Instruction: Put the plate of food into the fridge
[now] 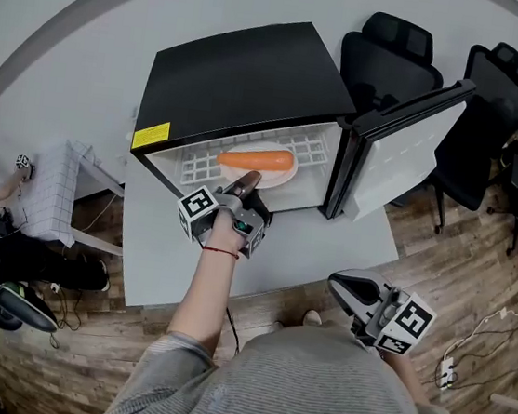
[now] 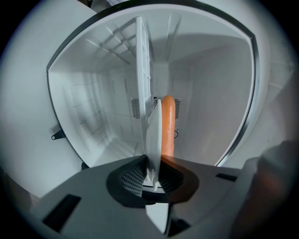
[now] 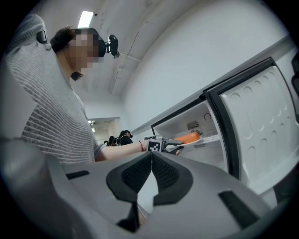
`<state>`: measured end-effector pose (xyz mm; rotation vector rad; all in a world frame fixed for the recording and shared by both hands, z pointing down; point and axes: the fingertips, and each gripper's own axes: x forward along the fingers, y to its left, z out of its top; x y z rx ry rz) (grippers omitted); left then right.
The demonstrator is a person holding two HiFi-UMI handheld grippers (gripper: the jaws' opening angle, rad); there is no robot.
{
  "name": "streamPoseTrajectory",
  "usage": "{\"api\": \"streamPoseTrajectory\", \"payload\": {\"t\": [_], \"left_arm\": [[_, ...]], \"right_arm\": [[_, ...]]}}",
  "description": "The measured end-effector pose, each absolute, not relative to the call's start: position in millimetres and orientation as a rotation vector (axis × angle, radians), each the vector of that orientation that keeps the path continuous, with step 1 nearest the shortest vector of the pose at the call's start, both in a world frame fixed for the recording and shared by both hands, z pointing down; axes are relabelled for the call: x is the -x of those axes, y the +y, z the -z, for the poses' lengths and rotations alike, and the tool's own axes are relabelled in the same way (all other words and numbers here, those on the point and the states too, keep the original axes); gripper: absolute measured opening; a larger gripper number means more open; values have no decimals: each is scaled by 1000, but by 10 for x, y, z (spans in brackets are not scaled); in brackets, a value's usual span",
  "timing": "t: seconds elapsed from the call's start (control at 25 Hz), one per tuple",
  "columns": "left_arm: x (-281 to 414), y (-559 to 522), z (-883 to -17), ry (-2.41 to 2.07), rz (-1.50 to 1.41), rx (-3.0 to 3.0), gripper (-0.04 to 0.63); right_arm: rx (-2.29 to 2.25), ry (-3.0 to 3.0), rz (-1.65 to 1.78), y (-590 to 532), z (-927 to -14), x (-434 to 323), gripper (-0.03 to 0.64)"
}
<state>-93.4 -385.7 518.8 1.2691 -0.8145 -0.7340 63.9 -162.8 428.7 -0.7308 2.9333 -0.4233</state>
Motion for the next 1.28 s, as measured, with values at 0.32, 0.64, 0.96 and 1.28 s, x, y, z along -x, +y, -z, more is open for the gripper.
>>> {"api": "streamPoseTrajectory", "payload": {"t": [0.32, 0.64, 0.96, 1.28], "left_arm": [[937, -3980, -5193, -834, 742, -1256, 51], [929, -3984, -5192, -849, 747, -1250, 51], [928, -3987, -5170, -866, 730, -1301, 51], [929, -3983, -5168, -871, 731, -1324, 54]], "right_arm": [[742, 2934, 432, -1655, -4301, -635, 14], [728, 2937, 435, -1679, -4304, -602, 14], [707, 2939, 441, -1678, -4295, -563, 14], [717, 2934, 443, -1658, -4302, -594, 14]]}}
